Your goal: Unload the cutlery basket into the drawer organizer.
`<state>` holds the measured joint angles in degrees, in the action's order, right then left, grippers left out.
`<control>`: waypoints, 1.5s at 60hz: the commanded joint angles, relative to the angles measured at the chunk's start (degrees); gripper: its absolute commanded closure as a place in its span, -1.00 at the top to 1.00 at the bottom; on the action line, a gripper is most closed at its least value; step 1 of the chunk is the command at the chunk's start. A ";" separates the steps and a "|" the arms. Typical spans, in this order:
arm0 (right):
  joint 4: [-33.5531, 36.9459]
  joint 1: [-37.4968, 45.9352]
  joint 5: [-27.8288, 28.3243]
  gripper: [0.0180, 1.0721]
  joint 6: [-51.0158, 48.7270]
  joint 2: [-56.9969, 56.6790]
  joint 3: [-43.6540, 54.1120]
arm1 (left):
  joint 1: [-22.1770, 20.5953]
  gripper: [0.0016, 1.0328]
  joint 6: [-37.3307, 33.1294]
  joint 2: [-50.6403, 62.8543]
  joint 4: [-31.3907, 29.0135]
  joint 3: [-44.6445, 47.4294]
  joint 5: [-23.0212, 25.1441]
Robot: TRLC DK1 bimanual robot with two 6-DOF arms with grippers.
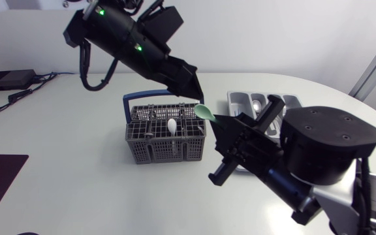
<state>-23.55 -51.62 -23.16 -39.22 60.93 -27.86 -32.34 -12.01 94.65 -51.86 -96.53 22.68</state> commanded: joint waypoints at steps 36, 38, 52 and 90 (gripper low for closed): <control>26.45 35.36 42.14 -0.88 -5.34 -13.03 3.16 | 10.36 0.86 -27.98 -8.61 -1.67 1.70 -2.73; 28.21 37.38 44.16 -0.88 -7.10 -11.97 2.54 | 10.01 0.86 -32.02 -8.96 -3.69 2.93 -2.73; 37.35 49.95 55.06 -0.88 -21.07 -2.48 -2.55 | 8.08 0.85 -51.10 -18.36 2.02 20.77 -7.82; 56.69 66.38 53.48 -0.89 -53.06 28.63 -21.98 | 3.95 0.80 -63.84 -16.78 6.94 29.73 -17.05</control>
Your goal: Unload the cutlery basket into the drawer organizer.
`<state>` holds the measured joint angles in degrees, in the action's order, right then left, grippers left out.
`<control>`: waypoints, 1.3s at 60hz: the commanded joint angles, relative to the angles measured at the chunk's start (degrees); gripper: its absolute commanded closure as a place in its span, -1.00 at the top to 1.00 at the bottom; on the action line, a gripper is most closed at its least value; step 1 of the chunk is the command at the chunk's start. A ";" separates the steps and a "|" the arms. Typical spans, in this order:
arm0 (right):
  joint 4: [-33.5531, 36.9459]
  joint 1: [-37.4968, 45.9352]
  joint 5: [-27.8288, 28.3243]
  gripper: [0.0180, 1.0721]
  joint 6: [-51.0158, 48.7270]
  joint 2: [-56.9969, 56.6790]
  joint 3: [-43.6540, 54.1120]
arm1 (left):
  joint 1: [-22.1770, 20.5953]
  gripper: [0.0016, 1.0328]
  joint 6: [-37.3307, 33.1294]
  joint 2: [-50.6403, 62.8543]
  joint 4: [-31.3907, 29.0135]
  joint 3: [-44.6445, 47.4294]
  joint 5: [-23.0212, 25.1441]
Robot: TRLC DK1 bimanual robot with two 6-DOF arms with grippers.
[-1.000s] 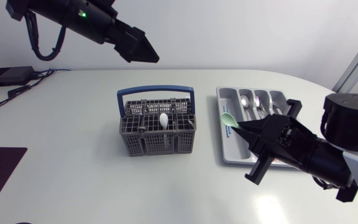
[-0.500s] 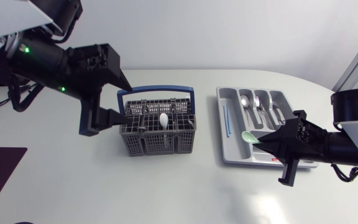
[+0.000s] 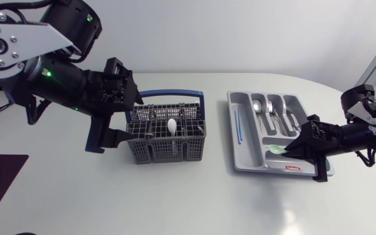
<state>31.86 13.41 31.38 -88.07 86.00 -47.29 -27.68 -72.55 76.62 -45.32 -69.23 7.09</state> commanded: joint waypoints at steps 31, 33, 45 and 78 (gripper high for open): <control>-2.06 2.24 -7.91 -0.27 -6.41 10.42 -3.34 | -2.38 0.77 -3.91 2.22 3.75 5.86 -3.84; -2.15 2.24 -8.08 -0.14 -6.32 10.24 -3.25 | -2.55 0.77 -3.91 2.22 3.84 6.13 -3.84; -2.06 2.24 -8.52 0.55 -4.74 8.05 -2.55 | -3.26 0.69 -3.73 1.95 6.12 8.06 -5.07; -1.53 -1.10 -4.31 0.83 2.20 -10.23 6.24 | -6.60 0.26 2.94 2.75 19.66 15.53 -12.63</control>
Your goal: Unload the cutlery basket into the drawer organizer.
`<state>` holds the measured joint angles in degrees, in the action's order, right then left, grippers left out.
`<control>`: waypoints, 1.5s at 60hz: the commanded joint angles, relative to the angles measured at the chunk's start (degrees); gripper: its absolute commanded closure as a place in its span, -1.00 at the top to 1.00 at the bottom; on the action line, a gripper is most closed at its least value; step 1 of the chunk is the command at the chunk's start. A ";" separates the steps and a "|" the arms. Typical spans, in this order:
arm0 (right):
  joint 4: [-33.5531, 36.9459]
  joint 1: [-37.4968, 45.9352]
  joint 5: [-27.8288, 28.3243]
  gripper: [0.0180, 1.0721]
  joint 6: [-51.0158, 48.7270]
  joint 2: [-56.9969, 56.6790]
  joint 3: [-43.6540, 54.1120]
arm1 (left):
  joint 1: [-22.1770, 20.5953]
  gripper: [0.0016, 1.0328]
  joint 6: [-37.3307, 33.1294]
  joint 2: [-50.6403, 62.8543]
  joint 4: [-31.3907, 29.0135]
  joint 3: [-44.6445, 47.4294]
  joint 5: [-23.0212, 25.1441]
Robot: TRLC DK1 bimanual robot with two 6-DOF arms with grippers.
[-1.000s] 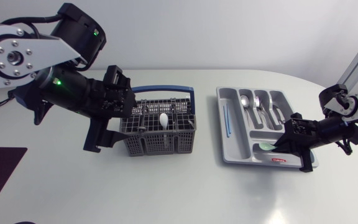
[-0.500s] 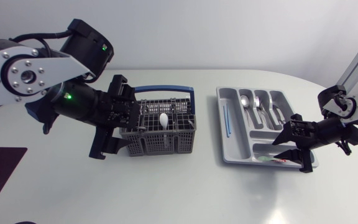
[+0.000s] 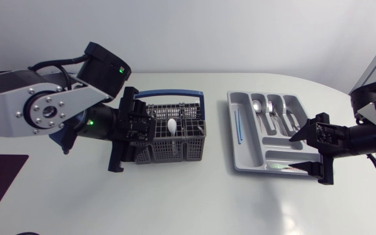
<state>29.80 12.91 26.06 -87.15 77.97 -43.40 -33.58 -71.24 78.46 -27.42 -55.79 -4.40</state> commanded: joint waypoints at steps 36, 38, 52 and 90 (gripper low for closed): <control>1.93 -0.69 3.64 0.83 2.43 -9.95 7.45 | -2.80 -0.58 4.27 -1.20 14.50 8.94 -6.14; 1.93 -0.69 3.64 0.83 2.43 -10.12 7.54 | -2.80 -0.66 4.27 -1.29 14.68 8.94 -6.14; 2.01 -0.25 4.35 0.83 2.43 -10.74 7.80 | -2.80 -0.77 4.27 -1.38 15.47 8.86 -6.32; 2.37 0.98 4.87 0.83 1.81 -11.71 8.42 | -4.30 -0.90 4.36 -3.57 15.03 8.68 -8.60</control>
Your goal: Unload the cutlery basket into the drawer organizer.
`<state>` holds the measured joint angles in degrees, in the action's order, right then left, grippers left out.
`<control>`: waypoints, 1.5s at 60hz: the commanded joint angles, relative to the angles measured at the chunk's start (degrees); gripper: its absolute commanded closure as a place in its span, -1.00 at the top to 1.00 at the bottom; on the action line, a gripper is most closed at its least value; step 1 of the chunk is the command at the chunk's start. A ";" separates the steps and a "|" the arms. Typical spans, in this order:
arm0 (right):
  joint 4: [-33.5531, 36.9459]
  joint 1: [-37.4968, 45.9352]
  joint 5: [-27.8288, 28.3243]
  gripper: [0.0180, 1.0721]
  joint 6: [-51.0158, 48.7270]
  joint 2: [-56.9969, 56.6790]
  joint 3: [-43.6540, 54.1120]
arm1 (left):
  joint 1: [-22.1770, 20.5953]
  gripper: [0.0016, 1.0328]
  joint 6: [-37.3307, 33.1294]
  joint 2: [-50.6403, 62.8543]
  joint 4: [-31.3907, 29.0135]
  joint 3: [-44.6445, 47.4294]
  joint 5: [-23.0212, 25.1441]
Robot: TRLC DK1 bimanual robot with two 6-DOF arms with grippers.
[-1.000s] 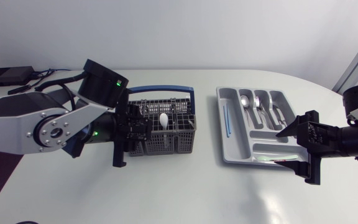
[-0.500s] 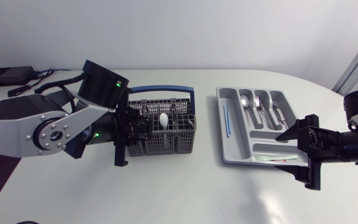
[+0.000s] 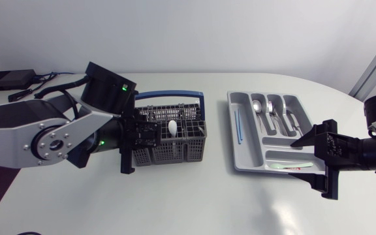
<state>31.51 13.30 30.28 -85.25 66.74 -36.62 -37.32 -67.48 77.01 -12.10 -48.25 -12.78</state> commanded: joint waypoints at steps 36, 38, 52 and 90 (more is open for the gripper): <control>3.12 0.59 0.83 0.83 -0.44 -3.46 2.34 | -1.44 -0.90 -5.82 -6.88 -3.02 -2.46 -0.67; 3.12 0.50 0.83 0.83 -0.44 -3.81 2.52 | -1.44 -0.90 -6.17 -7.23 -3.63 -2.99 -0.76; 3.74 -0.20 0.92 0.83 -0.44 -4.95 2.96 | -1.88 -0.90 -8.98 -9.60 -4.78 -6.16 -2.17; 0.84 -9.52 1.97 0.83 16.35 -18.49 3.57 | -6.89 -0.88 1.21 -14.70 -11.02 -12.66 -4.01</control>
<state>34.33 5.96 31.77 -75.53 50.37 -34.74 -42.13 -72.84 61.52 -21.32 -56.53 -16.40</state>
